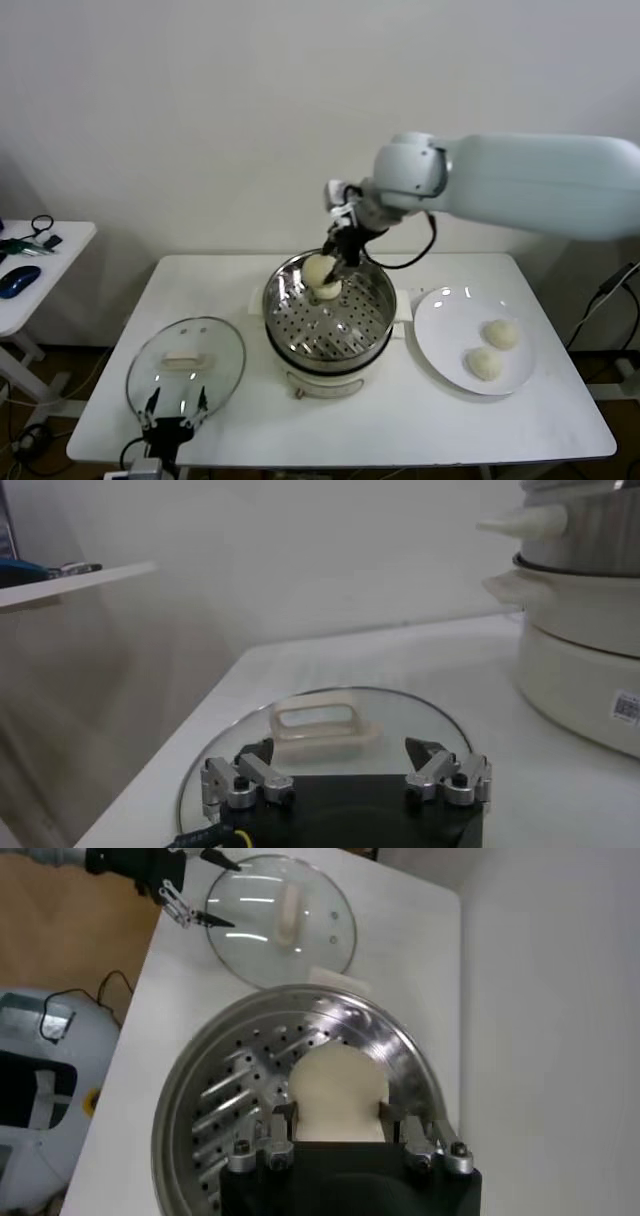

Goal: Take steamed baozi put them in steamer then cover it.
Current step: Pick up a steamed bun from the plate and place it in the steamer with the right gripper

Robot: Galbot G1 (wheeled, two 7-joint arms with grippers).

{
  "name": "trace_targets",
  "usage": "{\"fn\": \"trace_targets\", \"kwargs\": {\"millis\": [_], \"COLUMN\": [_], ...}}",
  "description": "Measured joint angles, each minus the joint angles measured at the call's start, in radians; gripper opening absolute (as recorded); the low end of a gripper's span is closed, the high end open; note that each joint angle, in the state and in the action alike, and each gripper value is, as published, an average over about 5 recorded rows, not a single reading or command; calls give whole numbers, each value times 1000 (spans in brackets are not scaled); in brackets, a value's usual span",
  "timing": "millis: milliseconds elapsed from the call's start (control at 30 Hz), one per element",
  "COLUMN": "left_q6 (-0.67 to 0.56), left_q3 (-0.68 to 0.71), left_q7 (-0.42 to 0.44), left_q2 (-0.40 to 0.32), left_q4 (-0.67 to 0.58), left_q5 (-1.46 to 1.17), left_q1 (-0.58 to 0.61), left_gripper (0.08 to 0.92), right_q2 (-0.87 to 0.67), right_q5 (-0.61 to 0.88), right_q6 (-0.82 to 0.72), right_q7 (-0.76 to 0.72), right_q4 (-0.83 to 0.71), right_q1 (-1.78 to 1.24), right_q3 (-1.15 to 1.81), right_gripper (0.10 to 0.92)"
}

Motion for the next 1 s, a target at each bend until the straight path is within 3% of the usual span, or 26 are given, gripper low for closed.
{"fn": "trace_targets", "kwargs": {"millis": [600,1000], "left_q6": [-5,0], "left_q3": [-4,-3], "left_q7": [-1,0], "left_q2": [1,1], "left_q4": [7,-9], "left_q5": [0,5], "left_q1": [-1,2], "left_gripper": [823,823], "right_q2": [143,98], "right_q5": [-83,-103], "right_q6": [-71,-23], "right_q7": [125,53], "right_q4": [-155,-147], "right_q1": [-247,-188], "right_q3": [44,16], "right_gripper": [573,813]}}
